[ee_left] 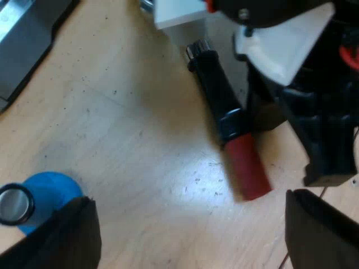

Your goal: Put the handle in the coffee machine

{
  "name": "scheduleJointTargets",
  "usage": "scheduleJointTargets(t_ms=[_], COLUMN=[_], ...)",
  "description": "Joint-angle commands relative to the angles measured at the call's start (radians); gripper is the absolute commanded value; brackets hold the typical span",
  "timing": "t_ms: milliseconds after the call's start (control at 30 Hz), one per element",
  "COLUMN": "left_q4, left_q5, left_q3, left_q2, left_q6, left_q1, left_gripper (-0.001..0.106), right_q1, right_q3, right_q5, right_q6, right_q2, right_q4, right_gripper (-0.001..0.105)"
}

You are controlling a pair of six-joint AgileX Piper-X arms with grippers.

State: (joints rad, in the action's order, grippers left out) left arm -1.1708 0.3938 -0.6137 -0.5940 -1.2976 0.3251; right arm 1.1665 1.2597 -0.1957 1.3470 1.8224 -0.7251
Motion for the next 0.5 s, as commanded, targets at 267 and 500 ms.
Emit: scheduleJointTargets(t_ms=[267,500], left_q4=[-0.059,-0.061], left_q5=[-0.013,-0.008], left_q3=[-0.023,-0.078], left_q2=[0.073,0.094], left_q6=[0.001,0.001], left_q1=[-0.038,-0.038], left_gripper=[0.070,0.070], right_q1=[0.000,0.004], right_q3=[0.021,0.021], right_q5=[0.034,0.035], right_q6=[0.000,0.000], right_q2=[0.014,-0.015], right_q4=[0.144,0.102], right_gripper=[0.000,0.000])
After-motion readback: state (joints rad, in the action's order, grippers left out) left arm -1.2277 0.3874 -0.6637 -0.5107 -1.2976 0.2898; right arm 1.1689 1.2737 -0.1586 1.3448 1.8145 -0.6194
